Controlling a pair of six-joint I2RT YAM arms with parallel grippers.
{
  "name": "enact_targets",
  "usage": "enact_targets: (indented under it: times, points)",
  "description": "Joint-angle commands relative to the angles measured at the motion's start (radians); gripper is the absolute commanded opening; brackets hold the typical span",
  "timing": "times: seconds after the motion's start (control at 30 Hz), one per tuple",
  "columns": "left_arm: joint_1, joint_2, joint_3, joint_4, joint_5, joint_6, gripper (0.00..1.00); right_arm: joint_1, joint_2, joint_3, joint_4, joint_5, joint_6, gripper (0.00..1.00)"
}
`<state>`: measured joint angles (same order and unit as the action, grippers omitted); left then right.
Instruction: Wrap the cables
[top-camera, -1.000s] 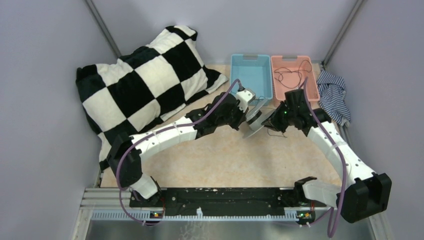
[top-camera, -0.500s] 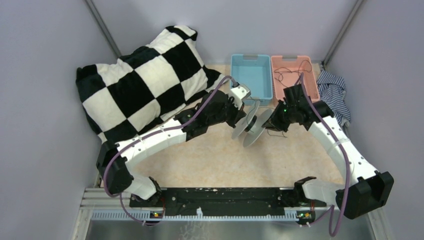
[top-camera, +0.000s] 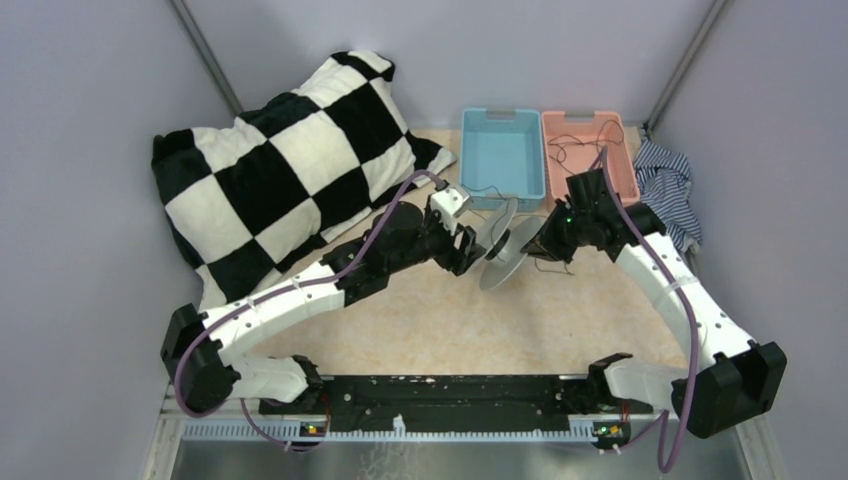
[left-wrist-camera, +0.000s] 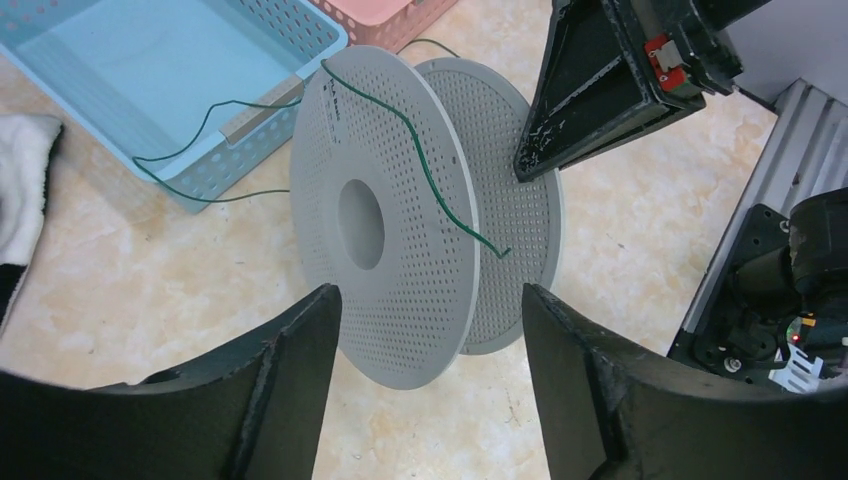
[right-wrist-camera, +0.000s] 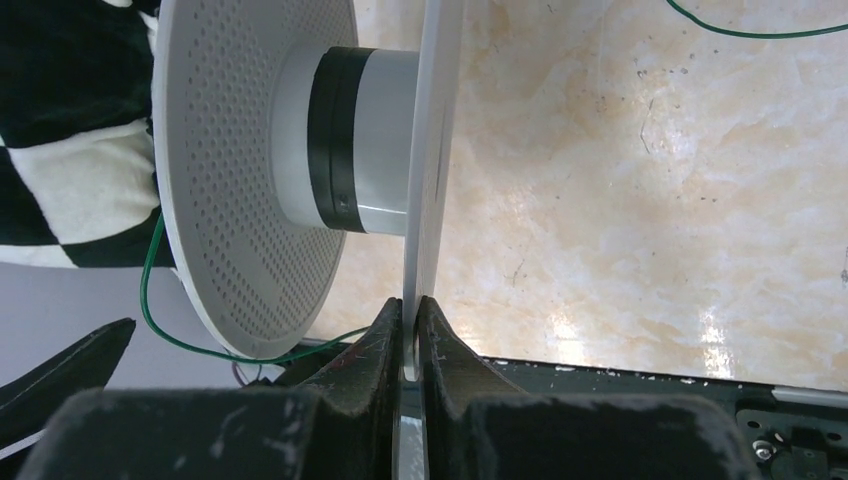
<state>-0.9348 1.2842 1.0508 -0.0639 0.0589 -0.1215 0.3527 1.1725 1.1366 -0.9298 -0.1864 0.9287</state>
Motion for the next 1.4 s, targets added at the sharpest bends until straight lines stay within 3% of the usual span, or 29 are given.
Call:
enact_targets:
  times: [0.0, 0.13, 0.27, 0.67, 0.93, 1.13, 1.37]
  points:
    - [-0.002, -0.046, -0.050, 0.141, 0.003, 0.007, 0.75, 0.017, -0.002, 0.010, 0.083, -0.032, 0.023, 0.00]
    - [-0.025, -0.021, -0.051, 0.159, -0.009, 0.013, 0.89, 0.020, 0.001, 0.012, 0.088, -0.029, 0.030, 0.00]
    - [-0.072, -0.010, -0.067, 0.206, -0.124, 0.041, 0.98, 0.020, 0.002, 0.012, 0.092, -0.029, 0.039, 0.00]
    - [-0.168, 0.116, -0.072, 0.290, -0.435, 0.103, 0.99, 0.026, 0.011, 0.014, 0.112, -0.041, 0.050, 0.00]
    - [-0.169, 0.172, -0.043, 0.256, -0.462, 0.078, 0.98, 0.026, 0.010, 0.011, 0.116, -0.041, 0.054, 0.00]
    - [-0.168, 0.178, -0.043, 0.261, -0.456, 0.050, 0.85, 0.026, 0.010, 0.003, 0.127, -0.046, 0.055, 0.00]
    - [-0.168, 0.177, -0.021, 0.275, -0.419, 0.034, 0.92, 0.026, 0.008, -0.001, 0.132, -0.050, 0.058, 0.00]
